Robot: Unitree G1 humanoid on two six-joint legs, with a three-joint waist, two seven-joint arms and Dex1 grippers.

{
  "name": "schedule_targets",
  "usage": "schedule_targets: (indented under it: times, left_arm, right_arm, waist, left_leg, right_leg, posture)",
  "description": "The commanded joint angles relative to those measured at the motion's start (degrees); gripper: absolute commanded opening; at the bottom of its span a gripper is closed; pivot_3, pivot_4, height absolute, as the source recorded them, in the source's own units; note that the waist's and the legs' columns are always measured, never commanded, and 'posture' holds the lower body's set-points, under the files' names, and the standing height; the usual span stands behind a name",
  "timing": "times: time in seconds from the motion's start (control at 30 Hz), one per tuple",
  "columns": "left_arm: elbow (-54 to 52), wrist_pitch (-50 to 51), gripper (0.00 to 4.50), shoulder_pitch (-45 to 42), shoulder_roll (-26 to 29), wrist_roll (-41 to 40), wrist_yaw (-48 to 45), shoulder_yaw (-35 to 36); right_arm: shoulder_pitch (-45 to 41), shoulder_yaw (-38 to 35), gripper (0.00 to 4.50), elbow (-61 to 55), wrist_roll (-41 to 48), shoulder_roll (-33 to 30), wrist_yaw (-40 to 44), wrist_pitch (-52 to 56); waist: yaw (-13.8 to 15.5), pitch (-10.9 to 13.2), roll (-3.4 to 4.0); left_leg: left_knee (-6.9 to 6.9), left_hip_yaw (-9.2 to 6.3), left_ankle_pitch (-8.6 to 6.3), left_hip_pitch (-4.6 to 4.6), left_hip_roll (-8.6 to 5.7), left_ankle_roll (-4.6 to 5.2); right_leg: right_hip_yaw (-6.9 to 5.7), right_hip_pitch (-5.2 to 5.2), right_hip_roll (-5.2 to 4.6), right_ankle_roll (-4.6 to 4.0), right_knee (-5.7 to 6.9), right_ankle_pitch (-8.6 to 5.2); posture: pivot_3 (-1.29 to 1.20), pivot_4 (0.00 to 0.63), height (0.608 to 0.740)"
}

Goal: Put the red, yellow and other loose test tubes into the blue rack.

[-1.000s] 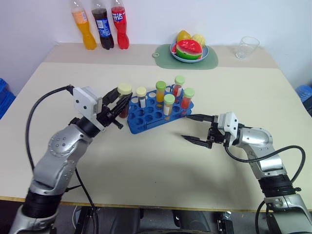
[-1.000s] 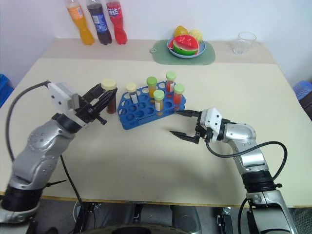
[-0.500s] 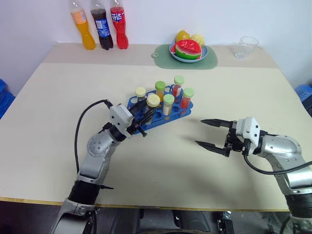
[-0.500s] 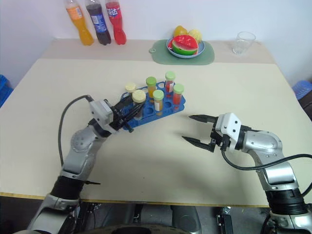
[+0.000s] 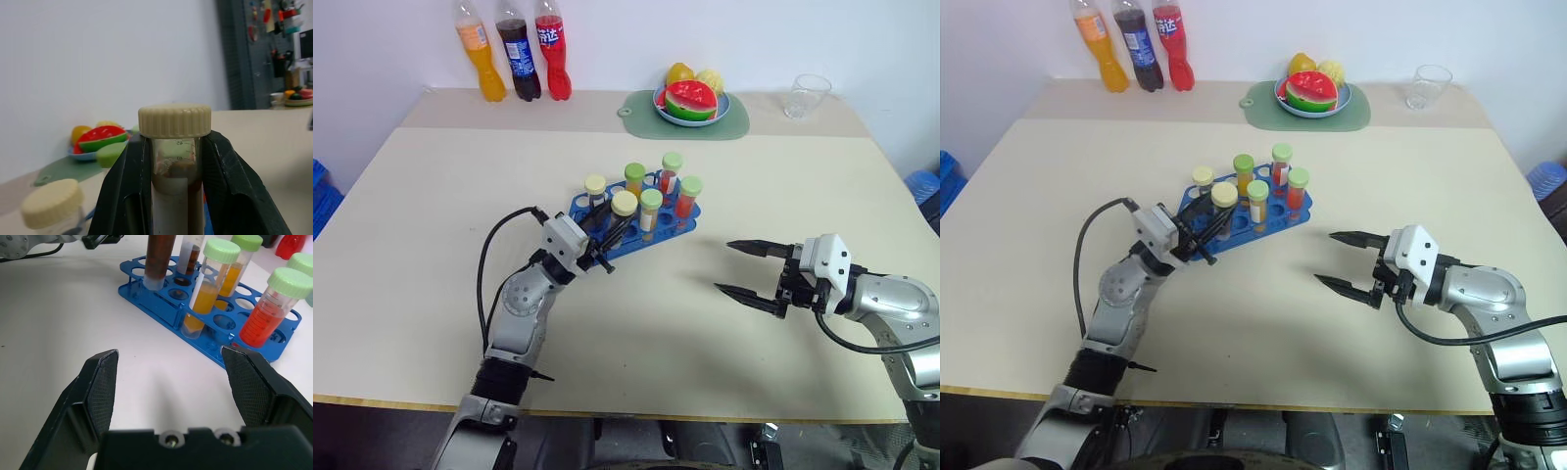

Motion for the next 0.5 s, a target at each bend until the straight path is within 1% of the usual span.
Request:
schedule_targets:
  times: [0.03,0.27,0.5]
  left_arm:
    - [2.6,-0.63,0.84,-0.25,0.46,1.66,1.91,2.04]
    - [3.58,-0.73,0.84,0.14,-1.01,0.72,-0.15,0.56]
    - [5.7,-1.3,0.84,-1.45,-2.48,0.42,-2.37,-0.26]
  right_arm:
    - [-0.45,-1.03,3.7,-0.74,0.45,0.44,-0.35,-1.34]
    - [-0.85,-0.22,3.7,-0.82,-0.02,1.44,-1.24,-1.57]
    - [0.28,-0.71,3.7,-1.97,0.08,1.41,-2.42,-1.37]
  waist:
    - [0.04,0.0,0.0]
    - [0.07,-0.01,0.02]
    - [0.06,-0.02,0.01]
  left_leg:
    - [0.0,-0.01,0.0,0.0,0.0,0.0]
    - [0.0,-0.01,0.0,0.0,0.0,0.0]
    - [0.01,-0.01,0.0,-0.01,-0.02,0.0]
  right_leg:
    - [-0.01,0.0,0.0,0.0,0.0,0.0]
    - [-0.01,0.0,-0.01,0.0,0.01,0.0]
    - [-0.01,0.02,0.0,0.0,0.01,0.0]
  posture:
    - [0.0,0.15,0.74]
    - [0.0,0.15,0.74]
    - [0.0,0.15,0.74]
